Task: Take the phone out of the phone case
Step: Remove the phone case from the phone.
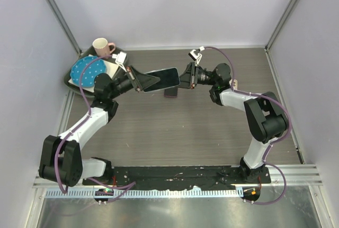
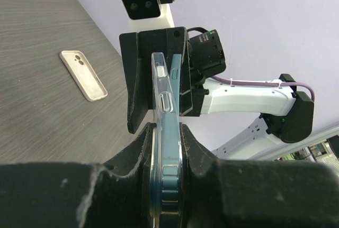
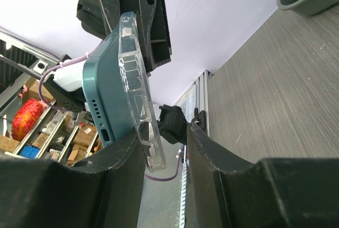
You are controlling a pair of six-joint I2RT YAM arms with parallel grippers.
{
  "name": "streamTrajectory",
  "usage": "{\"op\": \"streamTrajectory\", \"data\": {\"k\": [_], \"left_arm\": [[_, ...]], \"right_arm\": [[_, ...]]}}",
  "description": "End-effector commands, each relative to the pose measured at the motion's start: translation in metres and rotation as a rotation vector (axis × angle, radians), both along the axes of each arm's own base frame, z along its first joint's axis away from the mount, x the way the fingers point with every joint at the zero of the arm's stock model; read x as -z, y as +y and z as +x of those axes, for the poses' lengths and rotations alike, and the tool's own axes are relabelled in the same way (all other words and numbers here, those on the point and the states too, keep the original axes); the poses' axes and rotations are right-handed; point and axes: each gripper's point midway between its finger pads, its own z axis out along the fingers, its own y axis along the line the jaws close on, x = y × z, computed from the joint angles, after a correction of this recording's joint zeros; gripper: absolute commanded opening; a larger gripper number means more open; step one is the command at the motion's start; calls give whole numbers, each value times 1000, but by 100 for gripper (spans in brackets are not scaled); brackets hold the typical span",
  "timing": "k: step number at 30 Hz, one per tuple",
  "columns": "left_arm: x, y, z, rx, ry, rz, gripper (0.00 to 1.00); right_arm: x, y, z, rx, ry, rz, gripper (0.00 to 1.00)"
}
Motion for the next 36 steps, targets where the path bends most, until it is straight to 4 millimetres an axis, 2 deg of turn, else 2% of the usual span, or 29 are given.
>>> {"op": "streamTrajectory", "data": {"k": [1,9,17,22,25,26,28,30,31,34,36], "left_arm": [[70,-3,-7,49,138,166,0],[68,-10,-28,173,168,159,0],[82,-10,-52,273,212,180,0],[88,-9,-56,277,215,188,0],[89,-9,-54,264,225,191,0],[90,-9,-54,261,227,192,0],[93,-10,-54,270,237,191,0],[95,-9,-54,263,236,193,0],[100,-9,-54,257,244,194,0],[108,-7,-54,237,247,201,0],[114,-6,-53,223,247,212,0]], "right_arm": [[-116,-16,-43,-12,-527,292,41],[-117,-23,-32,24,-541,285,41],[-126,-31,-39,27,-579,296,40],[-132,-34,-49,30,-612,301,19],[-136,-36,-54,28,-621,305,22],[-136,-36,-55,29,-622,305,29],[-137,-37,-55,31,-621,307,34],[-135,-37,-56,33,-618,304,28],[-136,-38,-57,39,-619,310,21],[-139,-41,-57,76,-594,336,8],[-138,-41,-56,92,-594,343,3]]}}
